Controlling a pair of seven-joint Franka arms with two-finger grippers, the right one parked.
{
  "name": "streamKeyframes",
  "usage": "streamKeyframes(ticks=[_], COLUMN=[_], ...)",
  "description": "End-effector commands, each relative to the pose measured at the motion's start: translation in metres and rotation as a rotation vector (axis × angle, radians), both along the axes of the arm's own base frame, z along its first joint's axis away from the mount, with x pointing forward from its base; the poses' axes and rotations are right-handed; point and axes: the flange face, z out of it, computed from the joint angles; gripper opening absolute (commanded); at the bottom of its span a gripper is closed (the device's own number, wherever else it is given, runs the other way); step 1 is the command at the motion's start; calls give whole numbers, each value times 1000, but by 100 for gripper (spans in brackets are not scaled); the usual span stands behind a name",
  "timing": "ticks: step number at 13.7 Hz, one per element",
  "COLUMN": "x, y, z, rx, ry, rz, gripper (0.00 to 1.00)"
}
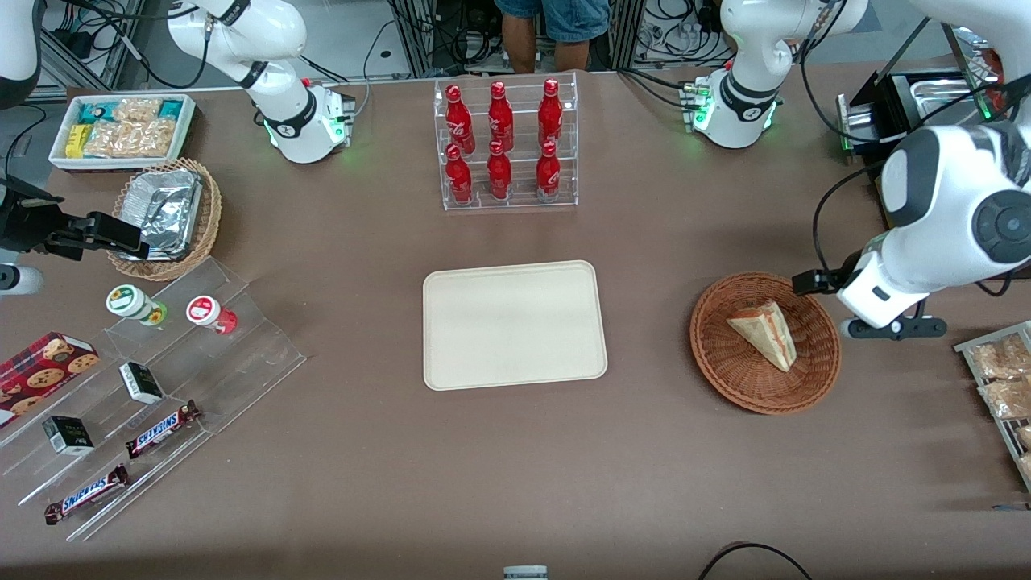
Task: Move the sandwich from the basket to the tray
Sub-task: 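Move the left gripper down over the wrapped sandwich in the wicker basket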
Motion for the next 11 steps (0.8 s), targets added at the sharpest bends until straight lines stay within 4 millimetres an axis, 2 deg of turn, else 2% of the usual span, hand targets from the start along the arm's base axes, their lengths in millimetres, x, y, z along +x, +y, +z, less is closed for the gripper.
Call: streamKeyframes(ticks=[1, 3, 7, 11], x=[8, 9, 6, -4], y=[-9, -26, -30, -34], z=[-15, -27, -48, -67], rx=[23, 49, 77, 83], ry=[-17, -21, -63, -94], rz=[102, 214, 433, 530], gripper=[100, 100, 100, 100])
